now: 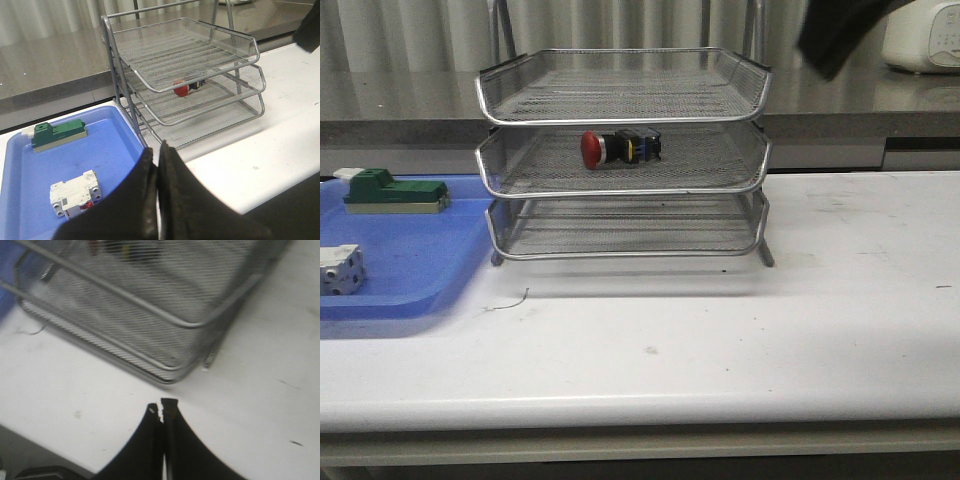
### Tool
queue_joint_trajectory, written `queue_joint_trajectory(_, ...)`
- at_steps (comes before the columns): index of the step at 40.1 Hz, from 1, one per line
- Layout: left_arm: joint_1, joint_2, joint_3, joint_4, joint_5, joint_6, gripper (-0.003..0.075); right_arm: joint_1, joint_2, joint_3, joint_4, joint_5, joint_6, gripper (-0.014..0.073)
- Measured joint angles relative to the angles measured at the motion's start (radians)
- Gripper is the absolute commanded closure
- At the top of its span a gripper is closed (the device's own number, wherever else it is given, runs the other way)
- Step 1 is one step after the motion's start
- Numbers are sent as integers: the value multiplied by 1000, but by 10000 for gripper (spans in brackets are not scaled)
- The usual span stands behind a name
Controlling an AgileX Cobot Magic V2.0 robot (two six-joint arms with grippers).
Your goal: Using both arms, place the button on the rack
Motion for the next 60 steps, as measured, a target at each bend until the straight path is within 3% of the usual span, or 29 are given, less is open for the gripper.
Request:
queue_joint_trajectory(10,0,0,0,0,0,0,739,-175,-294,247,-8,-23,0,654)
queue_joint_trajectory(24,0,0,0,0,0,0,739,-180,-811,675,-8,-133,0,654)
queue_joint_trajectory(36,0,0,0,0,0,0,739,-180,-1228,854,-8,-158,0,654)
queue_joint_trajectory(60,0,0,0,0,0,0,739,-180,-1305,875,-8,-175,0,654)
